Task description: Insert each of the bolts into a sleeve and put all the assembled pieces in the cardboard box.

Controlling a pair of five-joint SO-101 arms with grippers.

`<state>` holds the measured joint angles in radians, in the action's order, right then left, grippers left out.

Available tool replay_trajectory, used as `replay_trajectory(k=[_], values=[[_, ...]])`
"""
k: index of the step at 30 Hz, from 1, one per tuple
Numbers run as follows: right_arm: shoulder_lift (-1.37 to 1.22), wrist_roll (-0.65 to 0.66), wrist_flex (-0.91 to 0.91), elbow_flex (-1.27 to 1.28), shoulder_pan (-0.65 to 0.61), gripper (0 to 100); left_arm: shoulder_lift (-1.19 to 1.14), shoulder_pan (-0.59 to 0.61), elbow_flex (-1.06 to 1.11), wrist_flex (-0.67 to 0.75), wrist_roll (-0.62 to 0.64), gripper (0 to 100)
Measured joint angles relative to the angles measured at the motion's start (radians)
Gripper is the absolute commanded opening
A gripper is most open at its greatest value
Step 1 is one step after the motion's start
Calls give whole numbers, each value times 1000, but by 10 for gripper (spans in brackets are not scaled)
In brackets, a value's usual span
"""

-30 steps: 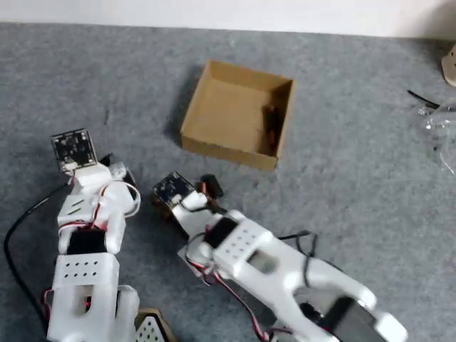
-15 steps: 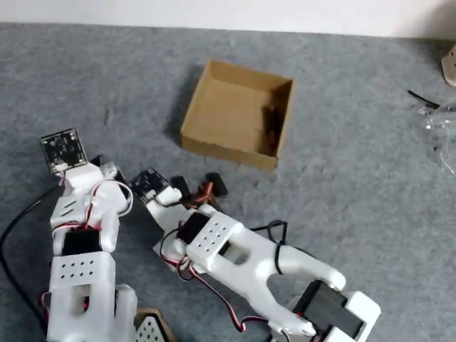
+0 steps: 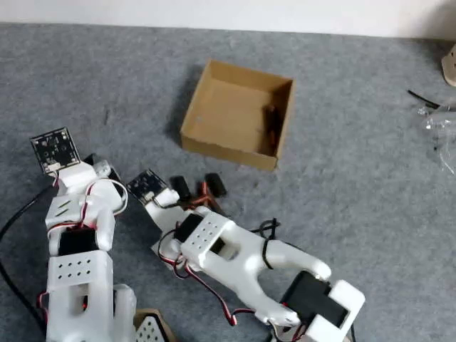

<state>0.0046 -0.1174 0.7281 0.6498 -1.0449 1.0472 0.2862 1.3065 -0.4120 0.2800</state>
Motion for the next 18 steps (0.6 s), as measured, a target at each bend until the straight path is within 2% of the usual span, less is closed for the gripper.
replay_trajectory(k=[6, 18], values=[[29, 2, 78, 0, 0, 207, 0, 0, 0, 0, 0, 5], [-31, 2, 78, -5, 0, 207, 0, 0, 0, 0, 0, 5]])
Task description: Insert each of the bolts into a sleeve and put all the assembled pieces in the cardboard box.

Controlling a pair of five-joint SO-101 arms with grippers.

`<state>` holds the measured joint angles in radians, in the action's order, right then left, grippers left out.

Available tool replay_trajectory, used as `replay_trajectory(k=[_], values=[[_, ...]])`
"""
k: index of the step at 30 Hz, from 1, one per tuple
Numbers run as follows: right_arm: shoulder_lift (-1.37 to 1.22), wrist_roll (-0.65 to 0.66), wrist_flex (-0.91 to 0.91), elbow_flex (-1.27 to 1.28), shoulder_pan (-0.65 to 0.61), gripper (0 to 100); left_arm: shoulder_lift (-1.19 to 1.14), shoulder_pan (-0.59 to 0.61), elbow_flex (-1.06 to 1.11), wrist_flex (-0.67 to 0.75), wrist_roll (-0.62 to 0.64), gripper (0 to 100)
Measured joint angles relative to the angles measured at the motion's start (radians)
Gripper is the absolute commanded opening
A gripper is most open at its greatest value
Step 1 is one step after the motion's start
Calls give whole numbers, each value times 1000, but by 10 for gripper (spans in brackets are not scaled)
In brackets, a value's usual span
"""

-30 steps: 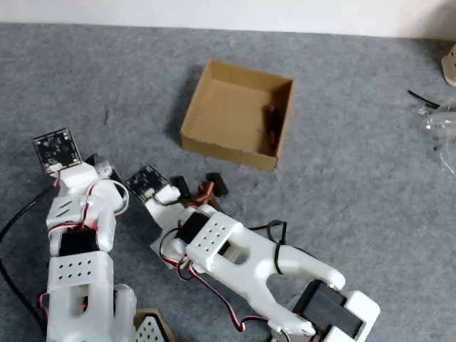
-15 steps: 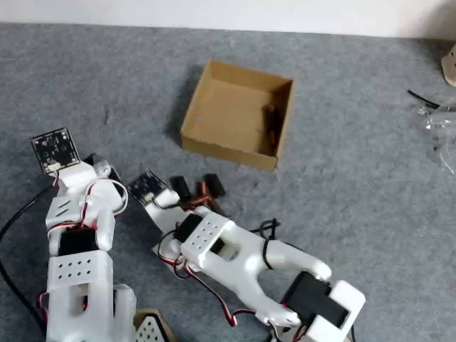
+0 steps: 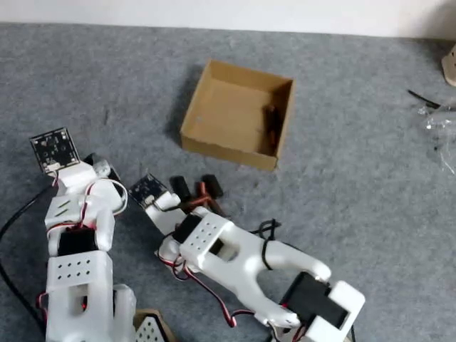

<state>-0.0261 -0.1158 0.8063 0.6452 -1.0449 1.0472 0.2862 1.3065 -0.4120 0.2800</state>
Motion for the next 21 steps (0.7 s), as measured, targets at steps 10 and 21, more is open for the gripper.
replay_trajectory(k=[10, 21], values=[[-40, 0, 2, -14, 5, 142, 0, 0, 0, 0, 0, 5], [-40, 0, 2, -17, 37, 5, 0, 0, 0, 0, 0, 5]])
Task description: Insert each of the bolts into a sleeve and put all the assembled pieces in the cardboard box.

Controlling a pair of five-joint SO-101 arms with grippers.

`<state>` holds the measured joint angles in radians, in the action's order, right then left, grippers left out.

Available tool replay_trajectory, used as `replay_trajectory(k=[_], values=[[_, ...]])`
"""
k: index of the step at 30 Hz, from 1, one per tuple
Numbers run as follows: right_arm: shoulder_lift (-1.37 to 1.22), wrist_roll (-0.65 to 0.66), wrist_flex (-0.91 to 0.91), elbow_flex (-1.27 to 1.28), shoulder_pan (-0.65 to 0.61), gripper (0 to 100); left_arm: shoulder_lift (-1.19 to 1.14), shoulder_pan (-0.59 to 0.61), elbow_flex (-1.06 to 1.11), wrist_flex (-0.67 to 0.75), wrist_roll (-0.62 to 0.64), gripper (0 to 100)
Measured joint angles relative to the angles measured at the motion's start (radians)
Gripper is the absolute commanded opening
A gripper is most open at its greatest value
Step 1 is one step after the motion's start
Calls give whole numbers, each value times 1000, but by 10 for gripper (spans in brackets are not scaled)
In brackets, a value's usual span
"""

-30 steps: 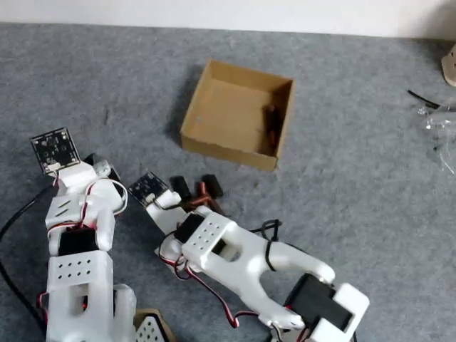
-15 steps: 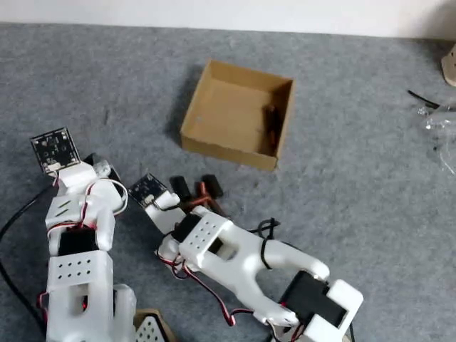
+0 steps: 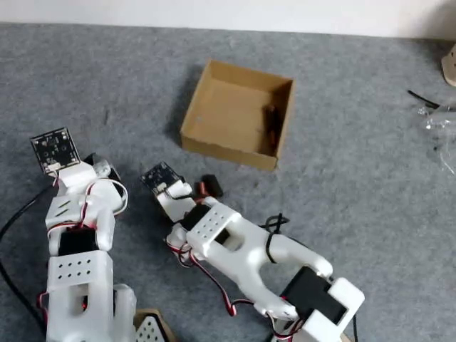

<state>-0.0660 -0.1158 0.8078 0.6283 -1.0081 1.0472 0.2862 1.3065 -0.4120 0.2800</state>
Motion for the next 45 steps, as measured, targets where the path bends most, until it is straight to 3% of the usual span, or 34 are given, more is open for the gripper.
replay_trajectory(k=[8, 12, 22, 26, 30, 35, 40, 45], values=[[63, 0, 143, -18, 3, 5, 0, -9, 0, 0, 0, 5], [215, 0, 229, -17, 77, 4, 0, -61, -9, -40, 17, 5], [405, 61, 324, 43, 359, 4, -25, -98, -210, -368, 48, 7], [405, 63, 324, 64, 397, 4, -170, -173, -270, -382, 49, 7], [405, 68, 324, 64, 456, 4, -459, -187, -404, -394, 49, 7], [405, 71, 322, 64, 479, 4, -829, -235, -605, -535, 52, 5], [405, 95, 276, 66, 482, 4, -924, -328, -654, -680, 55, 5], [405, 121, 275, 66, 483, 4, -924, -328, -666, -672, 219, 5]])
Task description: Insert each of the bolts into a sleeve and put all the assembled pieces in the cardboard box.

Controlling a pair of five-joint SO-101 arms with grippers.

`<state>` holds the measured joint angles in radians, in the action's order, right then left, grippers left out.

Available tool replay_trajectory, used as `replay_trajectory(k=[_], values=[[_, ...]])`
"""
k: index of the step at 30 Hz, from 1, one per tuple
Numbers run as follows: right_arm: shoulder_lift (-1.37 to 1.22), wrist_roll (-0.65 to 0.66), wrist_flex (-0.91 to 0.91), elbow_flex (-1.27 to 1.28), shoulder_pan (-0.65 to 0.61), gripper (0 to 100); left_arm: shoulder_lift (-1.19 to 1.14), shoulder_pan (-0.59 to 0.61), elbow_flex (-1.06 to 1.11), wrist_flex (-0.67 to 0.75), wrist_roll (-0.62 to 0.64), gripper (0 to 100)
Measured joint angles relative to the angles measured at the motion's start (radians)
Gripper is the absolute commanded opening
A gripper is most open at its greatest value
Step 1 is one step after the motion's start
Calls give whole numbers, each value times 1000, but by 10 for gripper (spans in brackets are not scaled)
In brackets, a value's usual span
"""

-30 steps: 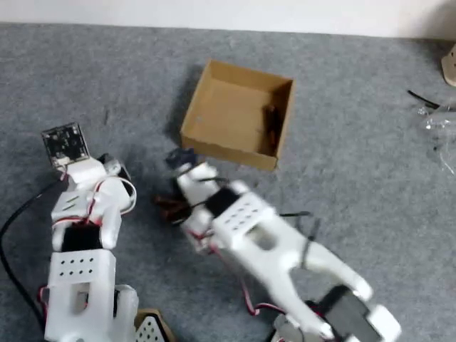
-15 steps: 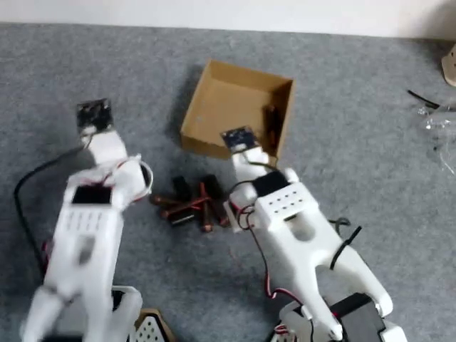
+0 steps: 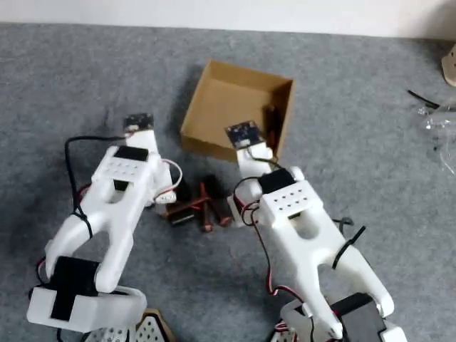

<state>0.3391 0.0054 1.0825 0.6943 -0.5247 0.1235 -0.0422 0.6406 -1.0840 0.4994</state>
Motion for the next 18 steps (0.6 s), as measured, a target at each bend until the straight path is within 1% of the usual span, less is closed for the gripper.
replay_trajectory(k=[7, 12, 15, 18], values=[[0, 6, -78, 72, 0, 4, -9, 0, -8, 35, 169, 7], [0, 12, -89, 74, 0, 4, -9, 0, -8, 69, 387, 7], [0, 12, -89, 74, 0, 4, -9, -5, -8, 94, 427, 7], [0, 12, -89, 74, 0, 4, -9, -40, -8, 97, 439, 8]])
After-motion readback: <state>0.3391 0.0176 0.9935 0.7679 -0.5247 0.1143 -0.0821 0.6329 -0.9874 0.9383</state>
